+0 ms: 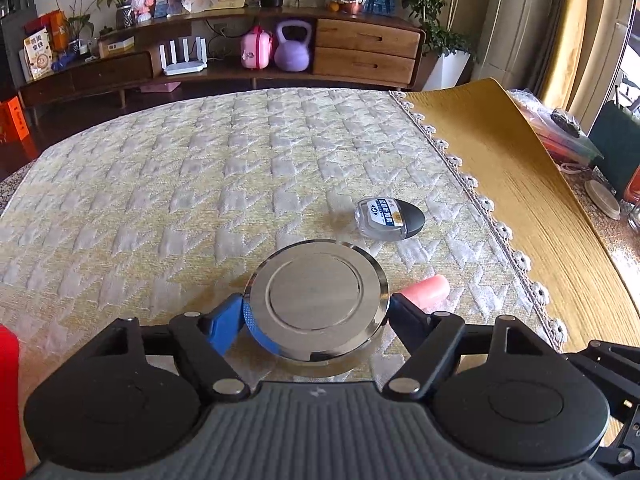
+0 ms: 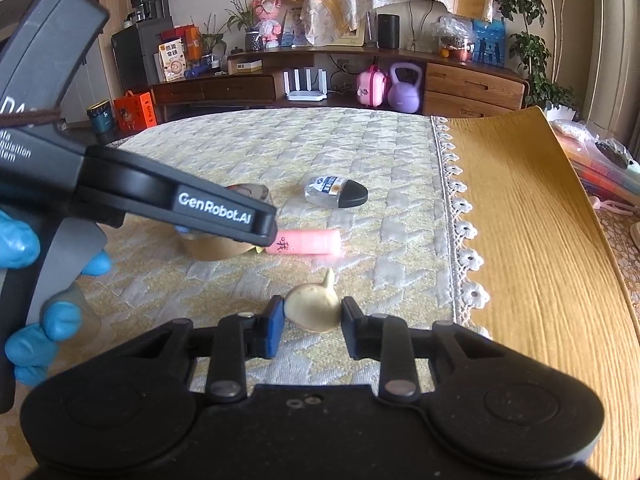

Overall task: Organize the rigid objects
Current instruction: 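Grasp round silver container with left gripper while right gripper grasps garlic bulb, then carry silver container and garlic bulb over to the red tin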

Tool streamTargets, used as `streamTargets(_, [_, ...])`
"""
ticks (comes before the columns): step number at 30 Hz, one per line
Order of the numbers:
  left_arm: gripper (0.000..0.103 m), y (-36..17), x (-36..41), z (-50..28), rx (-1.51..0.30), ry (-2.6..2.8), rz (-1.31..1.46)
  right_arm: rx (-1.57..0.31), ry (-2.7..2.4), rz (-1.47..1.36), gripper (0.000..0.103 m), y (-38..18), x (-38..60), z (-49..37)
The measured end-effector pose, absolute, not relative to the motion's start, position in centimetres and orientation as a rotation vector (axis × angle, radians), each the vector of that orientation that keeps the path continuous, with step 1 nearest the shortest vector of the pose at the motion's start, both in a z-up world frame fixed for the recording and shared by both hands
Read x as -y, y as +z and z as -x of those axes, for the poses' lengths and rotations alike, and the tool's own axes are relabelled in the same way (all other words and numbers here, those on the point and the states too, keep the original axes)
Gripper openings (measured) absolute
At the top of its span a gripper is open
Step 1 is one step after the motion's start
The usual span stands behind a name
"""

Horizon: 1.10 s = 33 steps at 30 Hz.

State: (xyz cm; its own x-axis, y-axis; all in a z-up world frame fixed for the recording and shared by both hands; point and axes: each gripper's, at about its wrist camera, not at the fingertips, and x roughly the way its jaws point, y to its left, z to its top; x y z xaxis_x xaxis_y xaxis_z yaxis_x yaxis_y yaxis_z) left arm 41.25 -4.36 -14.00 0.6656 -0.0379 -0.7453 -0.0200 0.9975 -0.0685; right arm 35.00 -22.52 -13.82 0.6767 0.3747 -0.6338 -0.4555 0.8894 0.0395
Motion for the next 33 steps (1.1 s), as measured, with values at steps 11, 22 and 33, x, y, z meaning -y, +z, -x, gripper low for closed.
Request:
streamTargets(11, [0.078,-12.4,2.6,-38.6,-0.823,0.010,0.067,-0.666,0.486,0.122,0.029,-11.6,22.4,-32.8])
streamTargets(22, [0.077,-9.6,-0.6,-34.1,-0.795,0.014,0.098,-0.643,0.529,0.153,0.029,-9.3,21.3,-29.3])
streamTargets(33, [0.077,-7.4,-4.2,-28.7,-0.805,0.017,0.153,-0.614,0.614,0.182,0.029,-6.3,19.0,-25.2])
